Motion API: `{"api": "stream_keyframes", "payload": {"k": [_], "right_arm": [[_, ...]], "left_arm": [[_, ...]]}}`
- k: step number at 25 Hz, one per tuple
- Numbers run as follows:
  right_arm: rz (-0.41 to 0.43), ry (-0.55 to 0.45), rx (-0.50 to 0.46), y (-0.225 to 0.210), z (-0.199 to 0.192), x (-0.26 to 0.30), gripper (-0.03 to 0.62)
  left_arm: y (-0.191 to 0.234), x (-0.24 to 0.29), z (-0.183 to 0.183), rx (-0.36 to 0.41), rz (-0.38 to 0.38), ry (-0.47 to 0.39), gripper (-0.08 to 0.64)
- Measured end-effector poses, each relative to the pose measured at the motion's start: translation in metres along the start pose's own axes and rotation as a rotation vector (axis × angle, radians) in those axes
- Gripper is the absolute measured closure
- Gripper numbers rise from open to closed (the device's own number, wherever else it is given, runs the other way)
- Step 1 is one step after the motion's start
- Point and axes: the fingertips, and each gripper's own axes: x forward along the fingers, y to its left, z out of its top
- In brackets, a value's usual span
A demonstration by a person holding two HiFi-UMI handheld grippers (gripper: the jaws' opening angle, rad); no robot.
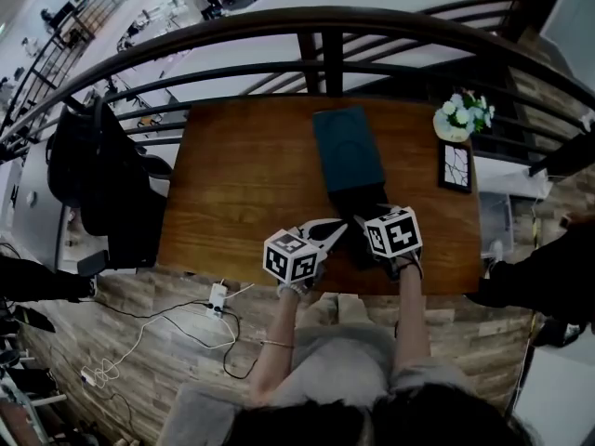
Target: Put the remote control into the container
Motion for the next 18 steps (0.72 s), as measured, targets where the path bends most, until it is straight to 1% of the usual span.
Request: {"api": "stream_keyframes", "payload": {"k": [7, 14, 18], "right_arm": [[0.002, 0.060, -0.017, -0.001, -0.005, 0.014, 0.396], [0.002, 0.084, -0.023, -0.003, -0.007, 0.024, 0.396], [-0.012, 0.111, -0.022, -0.003, -0.009, 0.030, 0.396]], "left_arm": [[0.008, 0.001, -0.005, -0.021, 0.006, 0.015, 0.557], [0.017, 0.000, -0.007, -0.033, 0.019, 0.024, 0.557], [0.018, 0.000, -0.009, -0.041, 0.018, 0.029, 0.557]]}}
